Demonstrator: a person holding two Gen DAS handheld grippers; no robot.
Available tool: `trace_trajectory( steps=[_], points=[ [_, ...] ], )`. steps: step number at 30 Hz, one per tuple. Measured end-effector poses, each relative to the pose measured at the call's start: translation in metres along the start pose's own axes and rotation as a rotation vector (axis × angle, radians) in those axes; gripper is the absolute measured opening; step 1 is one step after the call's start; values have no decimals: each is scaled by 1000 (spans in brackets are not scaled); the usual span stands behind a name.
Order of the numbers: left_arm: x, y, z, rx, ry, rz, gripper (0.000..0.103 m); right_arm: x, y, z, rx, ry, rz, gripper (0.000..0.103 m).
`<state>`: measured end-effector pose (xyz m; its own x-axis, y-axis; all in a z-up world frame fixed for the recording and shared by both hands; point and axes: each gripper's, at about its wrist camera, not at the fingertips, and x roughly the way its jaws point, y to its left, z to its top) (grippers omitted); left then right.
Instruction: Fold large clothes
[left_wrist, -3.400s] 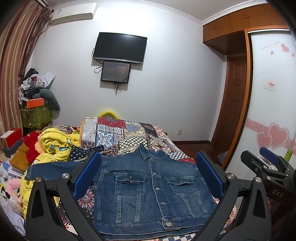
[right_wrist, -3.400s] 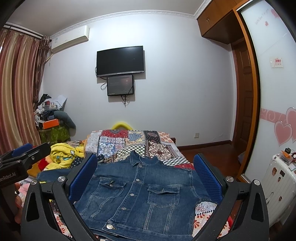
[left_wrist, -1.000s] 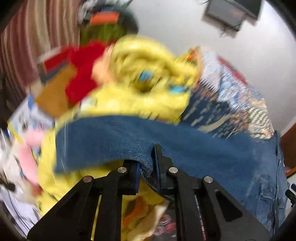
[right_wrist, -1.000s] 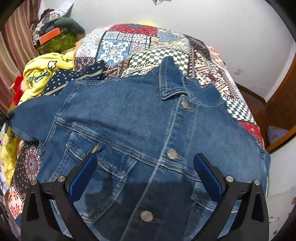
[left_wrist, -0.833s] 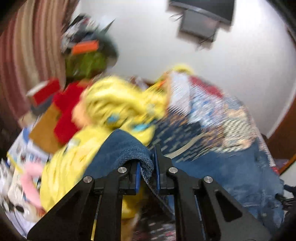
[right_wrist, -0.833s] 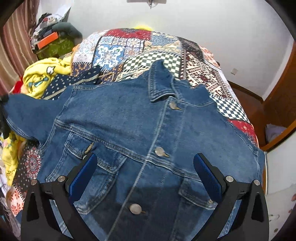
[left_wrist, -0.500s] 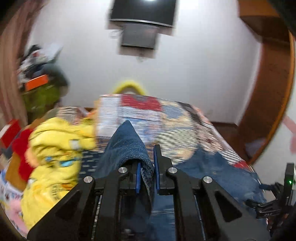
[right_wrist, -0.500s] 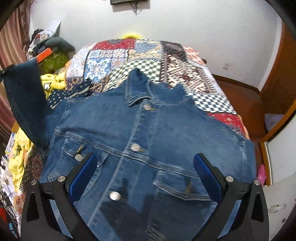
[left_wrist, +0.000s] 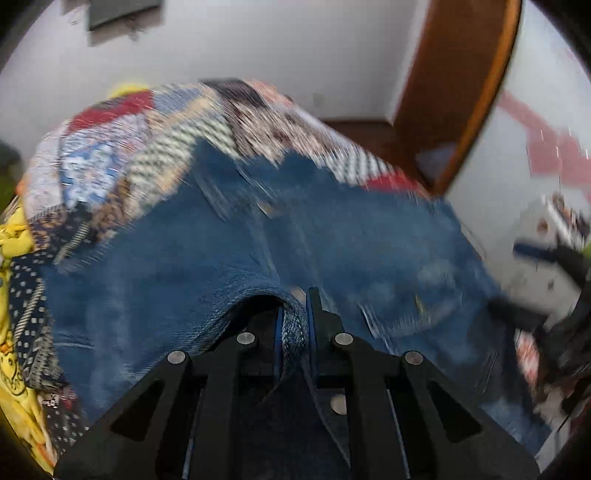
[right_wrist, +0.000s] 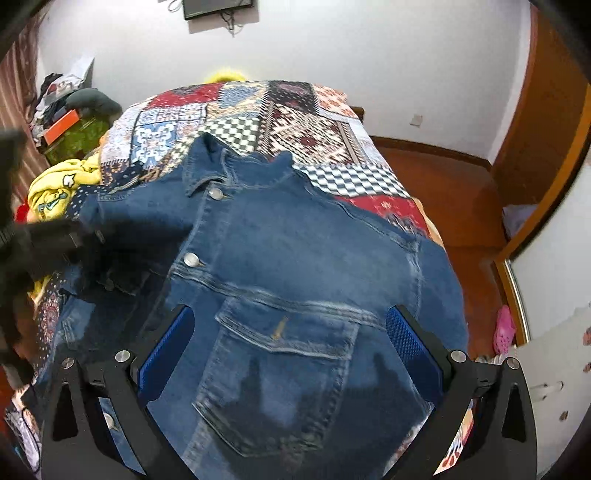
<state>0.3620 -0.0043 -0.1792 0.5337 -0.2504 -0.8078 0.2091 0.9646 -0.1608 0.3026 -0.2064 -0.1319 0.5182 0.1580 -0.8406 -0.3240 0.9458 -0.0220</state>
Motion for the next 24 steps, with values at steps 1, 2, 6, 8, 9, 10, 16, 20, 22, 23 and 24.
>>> trace_trajectory(
  steps=[1, 2, 6, 8, 9, 10, 16, 20, 22, 23, 24],
  points=[
    [8, -9, -6, 26, 25, 9, 10, 1, -4, -3, 8, 7, 0, 103],
    [14, -15, -12, 44, 49, 17, 10, 1, -7, -5, 12, 12, 1, 103],
    [29, -20, -27, 50, 122, 12, 13, 0, -12, -12, 21, 28, 2, 103],
    [30, -21, -34, 54, 153, 1, 16, -1, -11, -13, 17, 28, 0, 103],
    [27, -21, -37, 56, 158, -2, 22, -2, -9, -14, 12, 27, -1, 103],
    [25, -20, -38, 60, 162, -7, 28, -3, -7, -13, 4, 24, 2, 103],
    [-20, 4, -49, 44, 107, -9, 55, -11, 21, -5, -77, -6, 30, 103],
    [-58, 41, -62, -3, 48, 59, 64, -17, 49, 3, -154, -44, 45, 103],
    [-77, 63, -72, -36, 13, 126, 68, -18, 68, 8, -205, -65, 59, 103],
    [-85, 77, -77, -54, 2, 170, 71, -18, 77, 9, -227, -71, 65, 103],
    [-91, 86, -80, -67, -4, 197, 71, -16, 86, 11, -252, -75, 74, 103]
  ],
)
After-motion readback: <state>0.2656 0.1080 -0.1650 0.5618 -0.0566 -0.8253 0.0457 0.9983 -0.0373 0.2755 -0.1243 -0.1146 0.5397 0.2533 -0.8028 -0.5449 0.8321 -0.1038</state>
